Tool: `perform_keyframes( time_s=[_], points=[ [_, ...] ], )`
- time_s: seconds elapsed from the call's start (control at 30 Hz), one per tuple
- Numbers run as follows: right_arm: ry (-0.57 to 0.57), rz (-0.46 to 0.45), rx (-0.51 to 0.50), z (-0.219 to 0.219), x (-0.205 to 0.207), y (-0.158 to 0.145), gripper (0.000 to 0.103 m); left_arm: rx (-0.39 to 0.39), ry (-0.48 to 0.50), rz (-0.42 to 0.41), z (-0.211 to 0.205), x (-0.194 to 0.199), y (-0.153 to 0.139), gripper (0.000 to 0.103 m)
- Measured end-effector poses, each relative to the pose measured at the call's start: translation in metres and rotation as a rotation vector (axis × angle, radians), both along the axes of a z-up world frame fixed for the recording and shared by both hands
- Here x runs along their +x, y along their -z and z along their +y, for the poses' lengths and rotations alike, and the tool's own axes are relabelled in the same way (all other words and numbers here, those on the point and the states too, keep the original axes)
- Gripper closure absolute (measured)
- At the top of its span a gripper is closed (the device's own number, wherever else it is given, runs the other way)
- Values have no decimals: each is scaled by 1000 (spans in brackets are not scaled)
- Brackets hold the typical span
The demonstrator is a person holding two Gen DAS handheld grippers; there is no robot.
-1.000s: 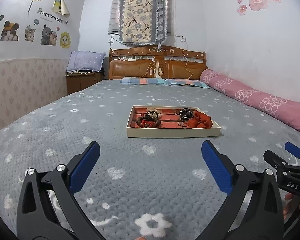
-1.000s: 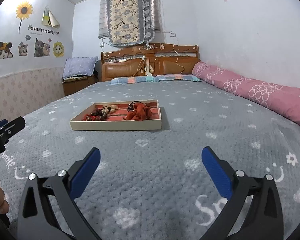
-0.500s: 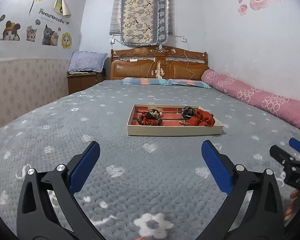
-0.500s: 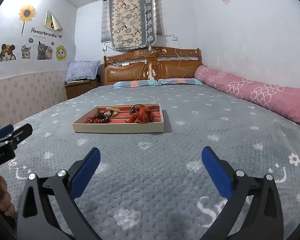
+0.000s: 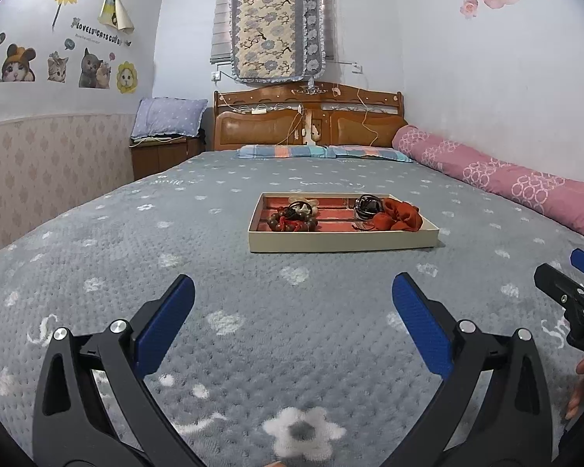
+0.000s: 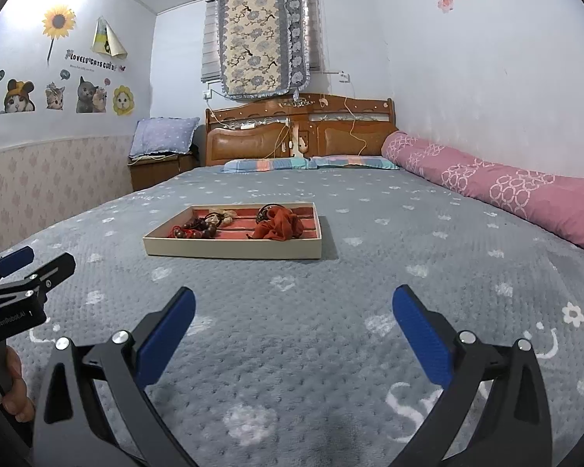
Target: Organize jewelry
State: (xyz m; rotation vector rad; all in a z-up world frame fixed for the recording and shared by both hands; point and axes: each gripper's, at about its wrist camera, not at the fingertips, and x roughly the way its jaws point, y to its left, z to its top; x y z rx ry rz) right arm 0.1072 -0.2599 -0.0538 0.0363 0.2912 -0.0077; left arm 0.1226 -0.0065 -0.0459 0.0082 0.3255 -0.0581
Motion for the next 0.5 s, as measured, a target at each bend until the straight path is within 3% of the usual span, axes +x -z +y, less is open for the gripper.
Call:
perform_keyframes(
  time_s=[0.5],
  points=[
    [2,1,-4,0,1,3,4,16,2,-21,-3,-5,0,5]
  ],
)
